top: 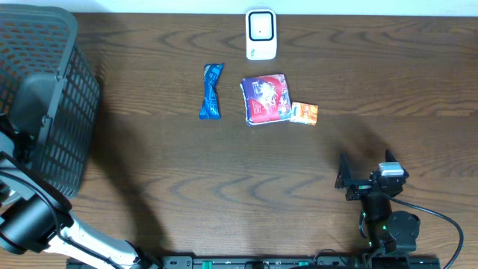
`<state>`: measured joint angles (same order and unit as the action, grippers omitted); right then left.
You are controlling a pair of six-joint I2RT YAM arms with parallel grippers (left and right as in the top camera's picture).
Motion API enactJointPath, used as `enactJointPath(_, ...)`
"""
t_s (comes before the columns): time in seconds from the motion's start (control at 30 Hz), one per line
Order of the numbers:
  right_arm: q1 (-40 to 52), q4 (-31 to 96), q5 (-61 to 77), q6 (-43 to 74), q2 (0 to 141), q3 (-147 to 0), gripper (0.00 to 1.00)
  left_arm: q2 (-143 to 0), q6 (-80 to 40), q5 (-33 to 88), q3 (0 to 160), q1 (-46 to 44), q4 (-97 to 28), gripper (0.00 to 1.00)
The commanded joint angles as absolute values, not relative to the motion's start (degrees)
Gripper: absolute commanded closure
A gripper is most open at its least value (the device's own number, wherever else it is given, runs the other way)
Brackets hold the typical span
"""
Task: Scan the item barcode
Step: 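Reach the left gripper into the basket toward the green pack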
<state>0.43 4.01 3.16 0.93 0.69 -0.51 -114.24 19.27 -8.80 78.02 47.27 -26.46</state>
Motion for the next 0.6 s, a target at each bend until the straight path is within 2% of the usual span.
enactJointPath(0.0, 0.08, 4.08, 3.31, 0.34, 0.32, -0.30, 0.01, -116.49, 17.91, -9.41, 76.97, 47.70, -26.50, 0.92)
enactJointPath(0.3, 0.08, 4.08, 3.31, 0.34, 0.32, -0.30, 0.01, -114.10, 12.40, -8.62, 78.11, 47.27, -26.48, 0.93)
enactJointPath(0.43, 0.08, 4.08, 3.31, 0.34, 0.32, -0.30, 0.01, -109.67, 11.31, 0.97, 79.79, 46.72, -25.56, 0.93)
enactJointPath(0.57, 0.08, 4.08, 3.31, 0.34, 0.32, -0.30, 0.01, -103.46, 2.15, 9.41, 79.81, 46.33, -20.69, 0.93)
